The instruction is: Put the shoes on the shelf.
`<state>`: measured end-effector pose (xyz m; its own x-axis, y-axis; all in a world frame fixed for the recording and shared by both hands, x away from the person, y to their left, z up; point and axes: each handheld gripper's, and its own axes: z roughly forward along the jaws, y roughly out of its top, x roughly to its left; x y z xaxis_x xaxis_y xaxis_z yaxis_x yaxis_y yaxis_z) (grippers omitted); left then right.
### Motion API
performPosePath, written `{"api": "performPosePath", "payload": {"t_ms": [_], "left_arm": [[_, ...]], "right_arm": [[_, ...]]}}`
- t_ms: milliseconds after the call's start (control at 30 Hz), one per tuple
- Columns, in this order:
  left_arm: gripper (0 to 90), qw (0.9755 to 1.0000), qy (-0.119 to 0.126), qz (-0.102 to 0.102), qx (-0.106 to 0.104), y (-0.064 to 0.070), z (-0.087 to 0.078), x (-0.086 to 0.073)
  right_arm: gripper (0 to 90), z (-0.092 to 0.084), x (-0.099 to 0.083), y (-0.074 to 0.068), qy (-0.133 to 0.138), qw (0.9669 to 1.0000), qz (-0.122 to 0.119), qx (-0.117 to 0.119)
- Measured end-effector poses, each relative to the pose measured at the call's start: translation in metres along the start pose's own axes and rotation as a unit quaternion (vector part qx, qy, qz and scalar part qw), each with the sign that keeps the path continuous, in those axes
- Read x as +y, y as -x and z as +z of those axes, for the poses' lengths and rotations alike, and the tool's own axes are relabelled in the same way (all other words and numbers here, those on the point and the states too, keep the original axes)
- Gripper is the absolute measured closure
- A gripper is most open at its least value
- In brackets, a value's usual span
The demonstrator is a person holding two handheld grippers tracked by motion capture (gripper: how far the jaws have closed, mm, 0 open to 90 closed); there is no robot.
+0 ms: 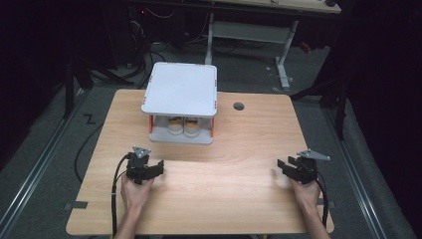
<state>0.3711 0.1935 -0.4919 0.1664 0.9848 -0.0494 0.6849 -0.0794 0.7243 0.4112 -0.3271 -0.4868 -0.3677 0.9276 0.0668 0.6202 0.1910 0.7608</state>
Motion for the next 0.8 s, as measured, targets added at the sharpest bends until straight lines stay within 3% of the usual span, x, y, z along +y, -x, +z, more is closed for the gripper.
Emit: {"api": "performPosePath", "payload": {"t_ms": [167, 267, 333, 367, 533, 800], "left_arm": [[28.6, 0.9999, -0.003, -0.002, 0.011, -0.001, 0.005, 0.0], [28.6, 0.9998, -0.004, -0.001, 0.017, -0.001, 0.009, -0.001], [28.6, 0.9997, -0.009, 0.002, 0.021, -0.001, 0.012, -0.002], [28.4, 0.9996, -0.004, 0.01, 0.027, 0.001, 0.013, -0.002], [26.9, 0.9996, 0.011, 0.012, 0.025, 0.001, 0.015, -0.005], [26.6, 0.9996, 0.011, 0.012, 0.024, 0.001, 0.015, -0.006]], "right_arm": [[46.7, 0.006, -0.004, 0.001, -0.01, 0.9999, 0.002, -0.011], [45.9, 0.011, -0.006, -0.001, -0.024, 0.9994, -0.01, -0.024], [45.9, 0.012, -0.008, -0.004, -0.019, 0.9988, -0.026, -0.036], [45.6, 0.012, -0.008, -0.004, -0.019, 0.9988, -0.026, -0.036], [42.7, 0.013, -0.007, -0.004, -0.02, 0.9988, -0.021, -0.038], [41.6, 0.013, -0.007, -0.004, -0.021, 0.9989, -0.022, -0.036]]}}
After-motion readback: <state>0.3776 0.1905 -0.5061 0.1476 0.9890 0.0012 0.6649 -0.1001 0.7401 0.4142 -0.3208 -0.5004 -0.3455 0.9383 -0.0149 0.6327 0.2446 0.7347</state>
